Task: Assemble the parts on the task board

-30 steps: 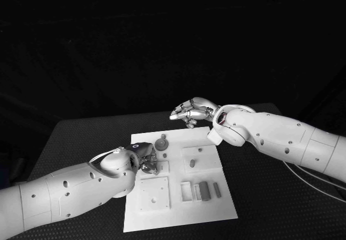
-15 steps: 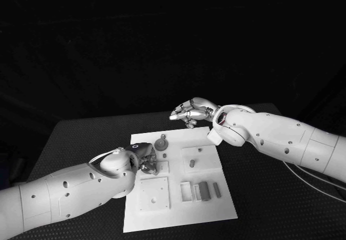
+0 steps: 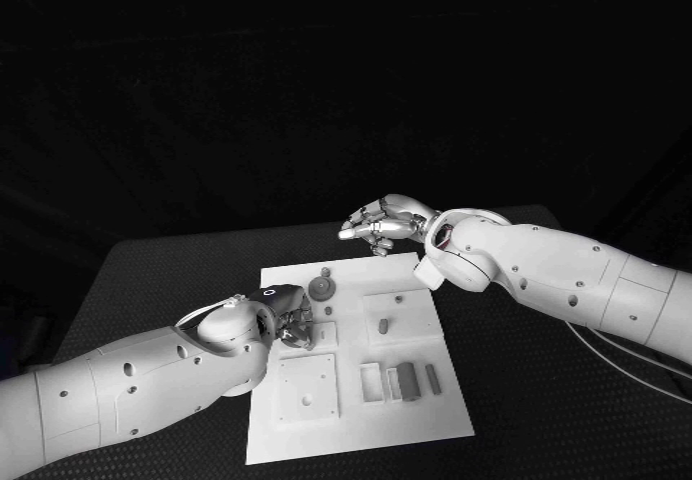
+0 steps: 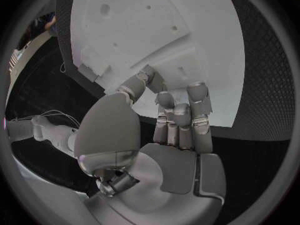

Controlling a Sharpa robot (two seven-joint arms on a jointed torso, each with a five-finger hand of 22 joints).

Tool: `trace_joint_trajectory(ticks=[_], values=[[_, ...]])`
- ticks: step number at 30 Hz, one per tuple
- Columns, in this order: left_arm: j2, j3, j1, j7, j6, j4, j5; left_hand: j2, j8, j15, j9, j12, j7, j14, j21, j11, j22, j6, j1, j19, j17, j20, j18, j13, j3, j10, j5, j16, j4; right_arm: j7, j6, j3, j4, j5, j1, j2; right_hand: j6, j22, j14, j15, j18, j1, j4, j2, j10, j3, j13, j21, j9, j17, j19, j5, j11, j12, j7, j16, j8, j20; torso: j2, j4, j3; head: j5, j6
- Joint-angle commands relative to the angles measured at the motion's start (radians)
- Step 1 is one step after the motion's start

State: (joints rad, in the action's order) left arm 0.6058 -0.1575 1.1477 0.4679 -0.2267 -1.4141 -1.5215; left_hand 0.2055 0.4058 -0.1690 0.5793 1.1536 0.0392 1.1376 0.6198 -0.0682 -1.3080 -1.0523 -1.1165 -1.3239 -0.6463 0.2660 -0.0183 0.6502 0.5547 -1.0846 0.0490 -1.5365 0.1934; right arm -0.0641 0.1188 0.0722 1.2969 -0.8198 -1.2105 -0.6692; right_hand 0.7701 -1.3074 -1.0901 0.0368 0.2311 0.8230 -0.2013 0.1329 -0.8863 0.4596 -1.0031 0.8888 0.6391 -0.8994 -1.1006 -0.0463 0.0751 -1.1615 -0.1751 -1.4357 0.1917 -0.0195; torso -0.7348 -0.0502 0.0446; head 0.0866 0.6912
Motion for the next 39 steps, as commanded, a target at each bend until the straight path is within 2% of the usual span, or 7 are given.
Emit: trace_joint_trajectory(ticks=[1,10,39], values=[[0.000,-0.003,-0.003,-0.002,0.000,0.004,-0.004,-0.023,0.005,0.002,0.014,-0.005,0.013,0.001,-0.007,0.009,-0.018,-0.003,-0.014,0.004,0.000,-0.004,-0.034,0.001,0.000,0.000,0.003,0.006,0.007,-0.005,-0.013,0.000,0.001,-0.007,0.001,0.000,-0.002,-0.011,0.006,0.003,0.031,-0.006,-0.001,-0.006,-0.002,-0.006,0.002,-0.004,0.001,0.001,-0.002,-0.002,-0.006,-0.004,-0.007,-0.003,0.003,-0.006,0.000,-0.0004,-0.0001,0.001,0.001],[-0.001,-0.003,-0.003,0.006,-0.010,0.010,-0.008,-0.023,0.004,0.003,0.014,-0.006,0.014,0.001,-0.007,0.010,-0.018,-0.002,-0.013,0.004,0.000,-0.004,-0.034,0.001,-0.001,0.001,0.002,0.006,0.007,-0.005,-0.012,0.000,0.000,-0.007,0.001,0.001,-0.002,-0.011,0.006,0.003,0.031,-0.007,-0.001,-0.006,-0.002,-0.006,0.002,-0.004,0.001,0.001,-0.002,-0.002,-0.006,-0.005,-0.007,-0.003,0.003,-0.006,0.000,-0.0008,0.0007,0.000,0.001],[-0.007,-0.002,-0.003,0.001,-0.034,0.036,-0.014,-0.029,0.008,0.002,0.017,-0.004,0.013,0.003,-0.007,0.009,-0.018,-0.007,-0.013,0.002,0.000,-0.004,-0.035,0.001,-0.002,-0.002,0.002,0.005,0.008,-0.005,-0.011,0.000,0.000,-0.007,0.002,0.003,-0.002,-0.011,0.006,0.003,0.031,-0.008,0.000,-0.006,-0.002,-0.005,0.003,-0.004,0.001,0.001,-0.003,-0.002,-0.006,-0.005,-0.007,-0.004,0.003,-0.006,0.001,-0.0005,-0.0001,0.000,0.003]])
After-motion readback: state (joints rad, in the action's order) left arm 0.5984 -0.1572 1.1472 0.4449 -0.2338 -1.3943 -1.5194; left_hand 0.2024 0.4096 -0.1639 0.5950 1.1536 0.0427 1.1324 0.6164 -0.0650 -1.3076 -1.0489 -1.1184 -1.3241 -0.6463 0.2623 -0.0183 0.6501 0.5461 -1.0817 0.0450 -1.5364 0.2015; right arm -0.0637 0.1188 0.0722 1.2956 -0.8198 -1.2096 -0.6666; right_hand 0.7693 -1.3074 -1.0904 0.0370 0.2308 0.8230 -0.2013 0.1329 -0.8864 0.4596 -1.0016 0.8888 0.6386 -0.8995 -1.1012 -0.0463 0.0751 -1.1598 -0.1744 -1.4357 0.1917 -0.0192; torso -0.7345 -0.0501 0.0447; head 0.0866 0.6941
